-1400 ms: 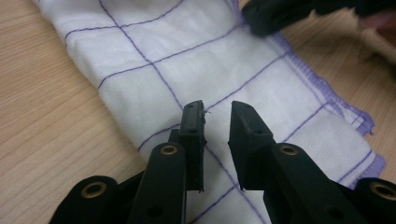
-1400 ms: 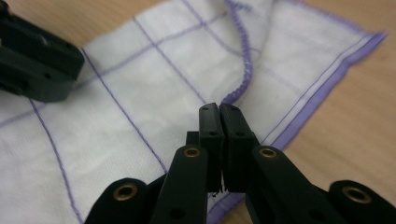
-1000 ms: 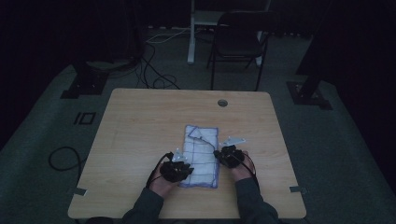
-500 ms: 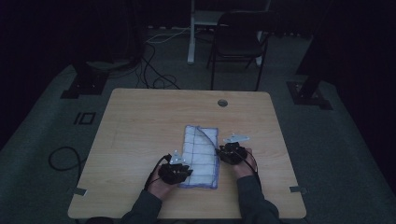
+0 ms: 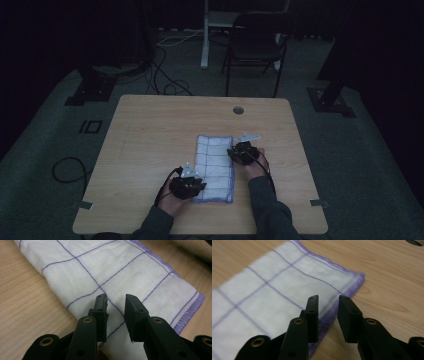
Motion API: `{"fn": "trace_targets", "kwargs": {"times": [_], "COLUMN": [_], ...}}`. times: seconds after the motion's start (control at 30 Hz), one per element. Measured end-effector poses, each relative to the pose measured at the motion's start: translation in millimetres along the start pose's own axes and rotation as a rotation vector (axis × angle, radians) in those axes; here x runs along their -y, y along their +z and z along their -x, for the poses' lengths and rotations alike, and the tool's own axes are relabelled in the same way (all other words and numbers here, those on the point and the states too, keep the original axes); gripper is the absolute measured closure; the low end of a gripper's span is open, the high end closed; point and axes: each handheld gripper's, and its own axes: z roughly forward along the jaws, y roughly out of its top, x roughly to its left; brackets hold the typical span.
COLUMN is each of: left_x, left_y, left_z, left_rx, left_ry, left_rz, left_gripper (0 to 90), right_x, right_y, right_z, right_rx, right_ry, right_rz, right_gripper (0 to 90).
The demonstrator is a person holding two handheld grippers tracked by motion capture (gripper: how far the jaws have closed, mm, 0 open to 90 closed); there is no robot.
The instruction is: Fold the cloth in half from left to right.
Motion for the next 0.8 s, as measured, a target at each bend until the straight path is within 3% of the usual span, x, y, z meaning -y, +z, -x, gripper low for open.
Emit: {"fn": "trace_targets", "kwargs": {"times": [0.17, 0.4, 0.8], "left_x": [-0.6, -5.6, -37.5], "left_y": [-0.1, -0.7, -12.1], "left_z": [0.1, -4.1, -41.9], "left_rx": [0.000, -0.007, -0.103], "left_ry": [-0.003, -0.007, -0.034], "left_rz": [0.000, 0.018, 0.115], "left_gripper": [72.2, 67.8, 63.8], "right_x": [1.9, -0.2, -1.4], "right_y": [6.4, 4.8, 5.8], "right_z": [8.5, 12.4, 14.2], "right_rx": [0.030, 0.020, 0.003], "right_ry": [-0.009, 0.000, 0.010], "right_rz": [0.000, 0.023, 0.027], "right_gripper": [72.9, 69.3, 64.2]}}
